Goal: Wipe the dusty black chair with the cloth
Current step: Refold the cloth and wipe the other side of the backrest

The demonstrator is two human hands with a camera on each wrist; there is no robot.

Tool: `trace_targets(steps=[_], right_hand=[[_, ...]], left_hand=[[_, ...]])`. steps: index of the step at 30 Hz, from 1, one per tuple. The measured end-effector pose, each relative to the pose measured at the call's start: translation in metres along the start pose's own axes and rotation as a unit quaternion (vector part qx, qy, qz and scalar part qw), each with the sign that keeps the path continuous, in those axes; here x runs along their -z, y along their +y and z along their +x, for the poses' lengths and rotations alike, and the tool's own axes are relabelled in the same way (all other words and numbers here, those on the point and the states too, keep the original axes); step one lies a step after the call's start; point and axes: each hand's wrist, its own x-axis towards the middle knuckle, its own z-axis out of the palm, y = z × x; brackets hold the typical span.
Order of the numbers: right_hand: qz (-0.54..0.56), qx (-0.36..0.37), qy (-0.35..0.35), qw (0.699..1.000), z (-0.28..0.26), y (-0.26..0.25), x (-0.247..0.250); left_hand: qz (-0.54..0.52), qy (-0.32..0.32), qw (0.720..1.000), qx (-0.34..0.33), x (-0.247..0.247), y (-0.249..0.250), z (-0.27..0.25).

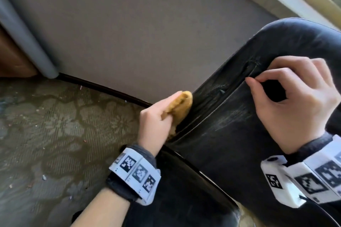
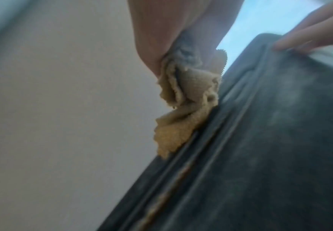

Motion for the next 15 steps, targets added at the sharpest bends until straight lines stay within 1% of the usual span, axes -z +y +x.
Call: trace_targets(steps=[1,3,4,5,7,9,10,11,13,14,15], right_hand=[[0.001,0.000,0.002,1.000,0.000,0.000,0.000],[0.000,-0.003,0.001,1.000,0.001,0.001,0.000],[0.000,-0.004,0.000,1.000,0.001,0.002,0.000],[-0.002,-0.003,0.002,1.000,0.000,0.003,0.001],[-0.006,-0.001,0.003,1.000,-0.001,0.004,0.001],[-0.007,-0.006,0.000,1.000,0.000,0.005,0.000],[-0.005,-0.010,-0.006,1.000,-0.001,0.006,0.000],[-0.003,-0.013,-0.010,1.000,-0.001,0.007,-0.001],[-0.002,-0.017,-0.017,1.000,-0.002,0.007,-0.001],[-0.003,-0.020,-0.019,1.000,-0.003,0.007,-0.001],[-0.003,-0.020,-0.018,1.000,-0.003,0.007,-0.001]], left_hand=[[-0.014,-0.018,0.998,-0.052,-0.008,0.009,-0.002],[0.027,-0.038,0.989,-0.139,-0.019,0.000,-0.012],[0.057,-0.036,0.984,-0.163,-0.021,-0.016,-0.019],[0.075,-0.034,0.983,-0.166,-0.020,-0.032,-0.025],[0.092,-0.043,0.987,-0.128,-0.014,-0.060,-0.033],[0.124,-0.075,0.986,-0.078,-0.005,-0.081,-0.034],[0.157,-0.100,0.981,-0.047,0.000,-0.092,-0.034],[0.196,-0.129,0.972,-0.013,0.006,-0.102,-0.034],[0.260,-0.194,0.944,0.060,0.021,-0.121,-0.035],[0.274,-0.225,0.931,0.088,0.028,-0.128,-0.037],[0.278,-0.239,0.925,0.103,0.033,-0.131,-0.035]])
